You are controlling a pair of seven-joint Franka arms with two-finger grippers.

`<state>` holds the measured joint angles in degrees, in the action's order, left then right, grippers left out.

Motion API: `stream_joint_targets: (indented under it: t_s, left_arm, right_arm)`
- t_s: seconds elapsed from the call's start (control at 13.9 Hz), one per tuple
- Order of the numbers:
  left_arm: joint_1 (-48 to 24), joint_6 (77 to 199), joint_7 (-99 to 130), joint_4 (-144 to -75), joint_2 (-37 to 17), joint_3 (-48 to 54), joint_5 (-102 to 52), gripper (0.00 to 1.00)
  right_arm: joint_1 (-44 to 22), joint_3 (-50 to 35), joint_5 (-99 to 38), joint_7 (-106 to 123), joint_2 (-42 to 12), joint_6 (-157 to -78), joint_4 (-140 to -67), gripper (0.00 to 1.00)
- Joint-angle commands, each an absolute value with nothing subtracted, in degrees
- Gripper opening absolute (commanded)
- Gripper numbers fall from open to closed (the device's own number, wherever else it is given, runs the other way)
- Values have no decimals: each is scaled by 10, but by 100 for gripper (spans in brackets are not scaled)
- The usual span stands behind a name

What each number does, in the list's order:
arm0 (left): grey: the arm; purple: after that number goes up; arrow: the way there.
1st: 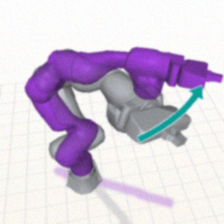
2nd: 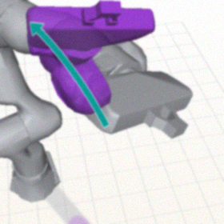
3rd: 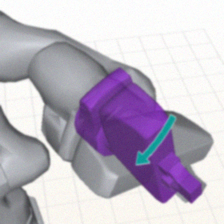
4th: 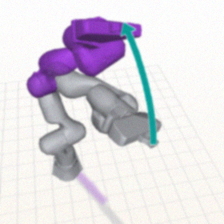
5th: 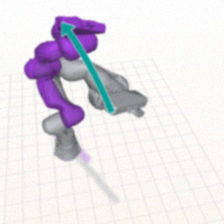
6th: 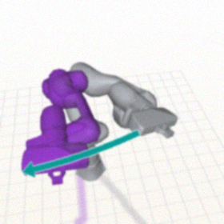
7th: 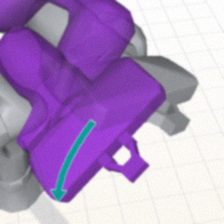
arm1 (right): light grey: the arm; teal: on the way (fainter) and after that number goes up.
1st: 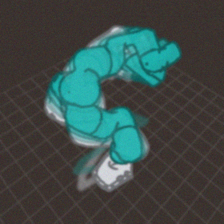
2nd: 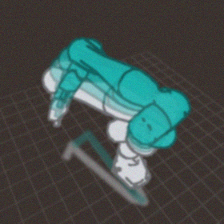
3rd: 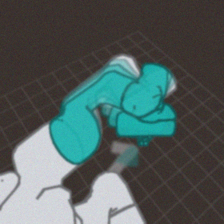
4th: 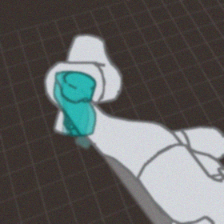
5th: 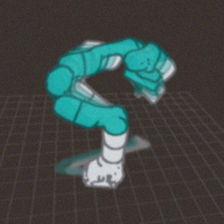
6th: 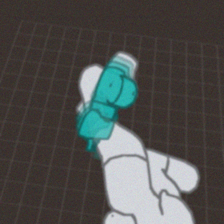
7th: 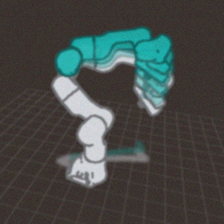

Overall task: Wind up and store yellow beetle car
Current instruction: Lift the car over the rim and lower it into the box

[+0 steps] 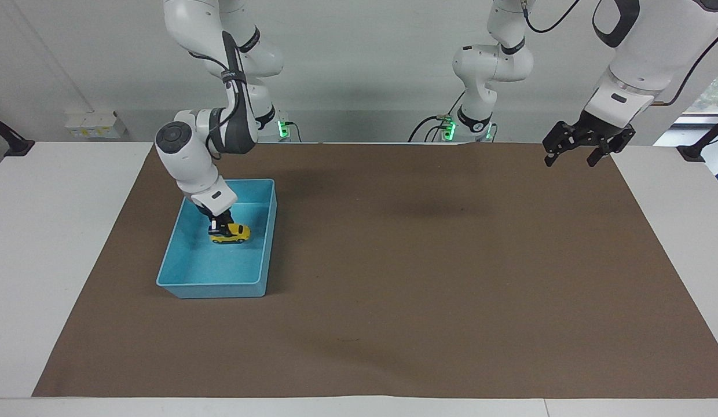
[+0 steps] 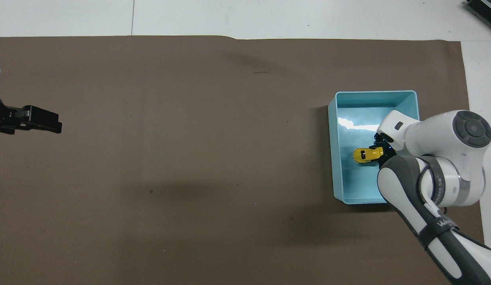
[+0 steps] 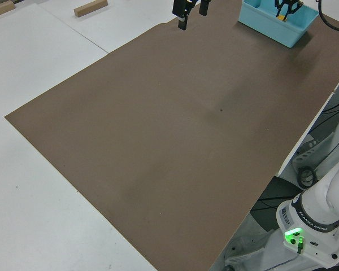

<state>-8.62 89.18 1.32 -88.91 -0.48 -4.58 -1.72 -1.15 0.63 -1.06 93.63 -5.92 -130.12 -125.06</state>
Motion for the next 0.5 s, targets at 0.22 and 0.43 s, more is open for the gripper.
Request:
stream_joint_targets:
  t_s: [0.22,0.43]
  left_arm:
    - [-78,884,18,-896,6,-40,-11,100]
    - [-78,884,18,-896,6,-40,-11,100]
  right_arm:
    - [-9,4,-13,944,-59,-1308,-1255,69]
    - [-8,4,-25,936,-61,-1296,-1245,100]
